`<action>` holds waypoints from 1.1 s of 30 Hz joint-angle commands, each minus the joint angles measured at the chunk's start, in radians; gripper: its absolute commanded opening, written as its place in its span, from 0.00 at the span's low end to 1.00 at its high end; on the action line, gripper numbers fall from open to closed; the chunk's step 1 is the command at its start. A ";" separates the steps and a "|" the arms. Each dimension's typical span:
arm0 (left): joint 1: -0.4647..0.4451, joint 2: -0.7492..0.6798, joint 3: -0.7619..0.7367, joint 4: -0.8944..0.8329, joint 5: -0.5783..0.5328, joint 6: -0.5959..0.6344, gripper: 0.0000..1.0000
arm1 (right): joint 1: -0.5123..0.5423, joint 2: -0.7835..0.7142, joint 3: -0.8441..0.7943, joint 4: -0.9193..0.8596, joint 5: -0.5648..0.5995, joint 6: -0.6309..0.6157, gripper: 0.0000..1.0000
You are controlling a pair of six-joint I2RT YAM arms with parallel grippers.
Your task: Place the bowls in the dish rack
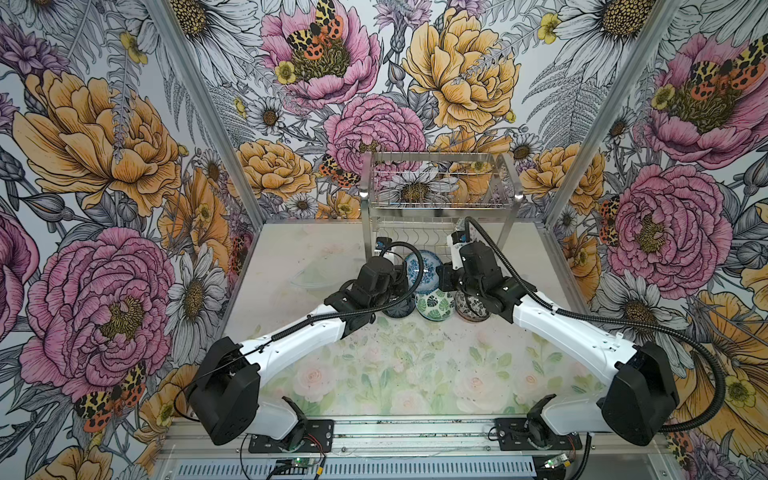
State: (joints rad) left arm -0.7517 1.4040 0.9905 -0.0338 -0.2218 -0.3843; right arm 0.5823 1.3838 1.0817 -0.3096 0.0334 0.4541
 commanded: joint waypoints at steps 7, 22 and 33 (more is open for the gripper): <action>0.015 -0.154 0.014 -0.186 -0.146 0.146 0.99 | 0.005 -0.077 0.008 -0.002 0.154 -0.108 0.00; 0.183 -0.299 -0.064 -0.311 -0.076 0.193 0.99 | 0.044 0.063 0.061 -0.033 0.807 -0.362 0.00; 0.212 -0.298 -0.072 -0.307 -0.054 0.208 0.99 | 0.041 0.249 0.134 0.040 1.014 -0.507 0.00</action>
State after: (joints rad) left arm -0.5453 1.1099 0.9295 -0.3408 -0.3031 -0.1978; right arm 0.6189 1.6058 1.1652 -0.3553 0.9321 0.0029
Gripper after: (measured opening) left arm 0.986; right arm 0.081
